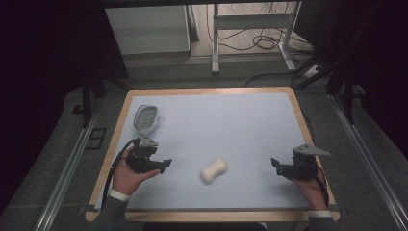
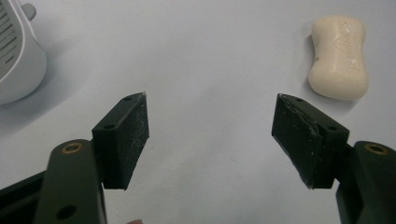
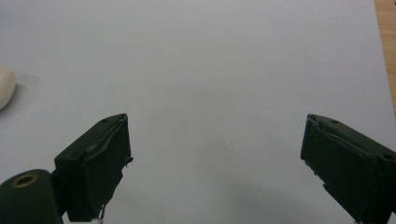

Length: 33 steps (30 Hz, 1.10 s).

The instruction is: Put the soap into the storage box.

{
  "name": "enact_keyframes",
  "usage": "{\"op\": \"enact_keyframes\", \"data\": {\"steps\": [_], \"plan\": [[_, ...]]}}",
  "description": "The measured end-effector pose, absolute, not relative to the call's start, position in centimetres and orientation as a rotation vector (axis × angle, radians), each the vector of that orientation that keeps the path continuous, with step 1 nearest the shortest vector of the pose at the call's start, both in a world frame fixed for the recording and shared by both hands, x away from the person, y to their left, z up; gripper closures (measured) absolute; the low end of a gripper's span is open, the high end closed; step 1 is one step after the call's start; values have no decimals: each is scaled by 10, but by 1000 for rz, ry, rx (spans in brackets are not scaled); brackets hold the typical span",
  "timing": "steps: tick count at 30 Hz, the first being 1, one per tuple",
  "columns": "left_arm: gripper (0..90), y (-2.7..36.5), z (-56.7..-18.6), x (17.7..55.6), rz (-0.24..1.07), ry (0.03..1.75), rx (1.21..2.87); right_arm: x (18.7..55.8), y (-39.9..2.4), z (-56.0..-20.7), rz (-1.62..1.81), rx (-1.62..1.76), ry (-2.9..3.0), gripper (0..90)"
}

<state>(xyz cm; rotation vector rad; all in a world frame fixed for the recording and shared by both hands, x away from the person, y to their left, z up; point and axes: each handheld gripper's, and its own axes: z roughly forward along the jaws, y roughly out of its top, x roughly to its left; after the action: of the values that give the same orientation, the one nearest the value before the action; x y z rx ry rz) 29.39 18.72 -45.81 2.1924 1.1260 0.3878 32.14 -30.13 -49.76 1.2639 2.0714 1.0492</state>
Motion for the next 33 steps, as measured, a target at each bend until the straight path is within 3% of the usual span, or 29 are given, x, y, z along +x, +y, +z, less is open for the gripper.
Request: {"op": "enact_keyframes", "data": {"steps": [33], "plan": [[268, 124, -467, 301, 301, 973, 2286, 321, -302, -498, 1048, 1267, 2073, 82]]}}
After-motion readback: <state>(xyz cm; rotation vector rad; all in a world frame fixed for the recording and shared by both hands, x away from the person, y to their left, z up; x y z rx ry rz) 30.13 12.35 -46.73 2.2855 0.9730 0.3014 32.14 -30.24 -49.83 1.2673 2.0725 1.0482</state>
